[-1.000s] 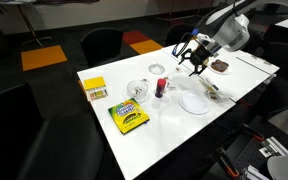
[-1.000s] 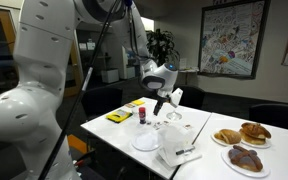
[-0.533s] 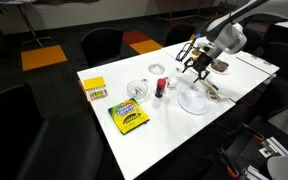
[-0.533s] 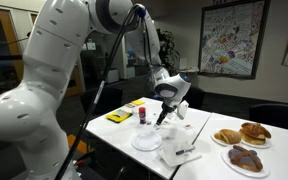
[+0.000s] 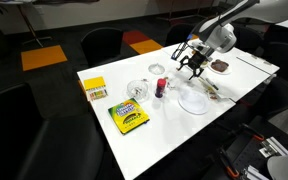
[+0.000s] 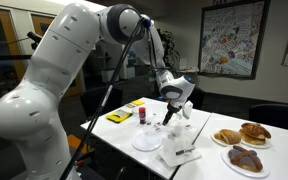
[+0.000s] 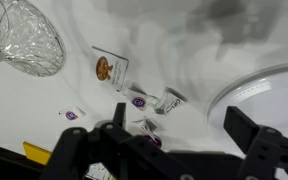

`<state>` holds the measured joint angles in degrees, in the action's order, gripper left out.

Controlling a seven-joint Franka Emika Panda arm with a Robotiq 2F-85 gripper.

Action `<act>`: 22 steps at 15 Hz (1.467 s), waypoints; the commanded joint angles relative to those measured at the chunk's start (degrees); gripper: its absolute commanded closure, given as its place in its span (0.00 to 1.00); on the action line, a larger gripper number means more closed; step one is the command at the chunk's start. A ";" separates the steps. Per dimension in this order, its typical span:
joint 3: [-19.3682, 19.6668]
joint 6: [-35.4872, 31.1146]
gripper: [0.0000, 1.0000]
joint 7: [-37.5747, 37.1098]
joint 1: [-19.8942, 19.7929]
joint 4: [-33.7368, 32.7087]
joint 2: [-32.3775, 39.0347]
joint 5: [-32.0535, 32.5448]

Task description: Put the paper in the glass bowl

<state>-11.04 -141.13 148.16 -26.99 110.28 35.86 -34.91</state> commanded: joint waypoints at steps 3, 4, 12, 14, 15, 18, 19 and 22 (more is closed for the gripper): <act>-3.66 3.56 0.00 0.85 -2.07 -9.44 8.68 0.83; -3.96 3.62 0.00 0.78 -1.68 -10.29 9.61 1.10; -3.24 6.24 0.00 0.70 2.56 -13.32 13.42 1.36; -2.84 7.58 0.00 -0.07 3.16 -13.93 14.01 1.35; -2.49 9.20 0.00 -1.41 3.38 -14.38 14.50 1.33; -1.31 14.46 0.00 -5.32 3.87 -14.93 14.83 1.21; -0.81 15.18 0.08 -6.41 4.07 -15.11 14.98 1.19; 0.94 14.65 0.41 -9.72 5.40 -15.05 14.86 1.86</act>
<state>-12.39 -127.45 141.33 -23.53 96.78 50.17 -33.65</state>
